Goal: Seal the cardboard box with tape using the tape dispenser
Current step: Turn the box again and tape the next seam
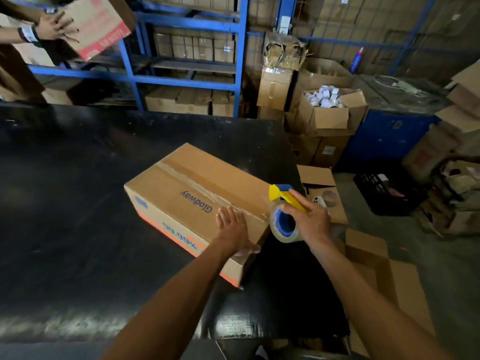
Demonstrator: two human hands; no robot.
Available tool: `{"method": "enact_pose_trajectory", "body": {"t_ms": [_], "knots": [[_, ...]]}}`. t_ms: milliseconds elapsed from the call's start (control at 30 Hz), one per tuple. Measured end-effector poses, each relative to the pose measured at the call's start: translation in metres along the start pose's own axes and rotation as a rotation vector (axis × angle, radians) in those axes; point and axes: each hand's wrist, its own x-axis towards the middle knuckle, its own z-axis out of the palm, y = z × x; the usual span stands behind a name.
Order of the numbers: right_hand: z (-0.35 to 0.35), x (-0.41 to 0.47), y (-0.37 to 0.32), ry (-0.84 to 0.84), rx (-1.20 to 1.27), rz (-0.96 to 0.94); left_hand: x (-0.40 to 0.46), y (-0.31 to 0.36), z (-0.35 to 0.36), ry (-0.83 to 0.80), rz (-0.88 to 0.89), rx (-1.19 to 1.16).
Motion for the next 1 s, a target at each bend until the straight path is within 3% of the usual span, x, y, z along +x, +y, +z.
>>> {"method": "enact_pose_trajectory", "body": {"t_ms": [233,333,400,467,767,1000], "knots": [[0.01,0.003,0.004,-0.041,0.017,0.009,-0.005,-0.102,-0.032,-0.084,0.341,0.264],[0.013,0.002,-0.001,-0.071,0.031,0.007,-0.007,-0.087,-0.012,-0.065,0.276,0.175],[0.016,0.002,-0.002,-0.095,0.037,0.006,-0.008,-0.059,0.007,0.013,0.171,0.072],[0.018,0.003,0.001,-0.119,0.034,0.004,-0.01,-0.043,0.017,0.109,0.125,0.11],[0.013,0.008,0.0,-0.121,0.03,-0.001,0.004,-0.092,0.002,0.111,0.369,0.277],[0.013,0.012,-0.003,-0.147,0.028,-0.016,-0.001,-0.093,0.015,0.223,0.33,0.279]]}}
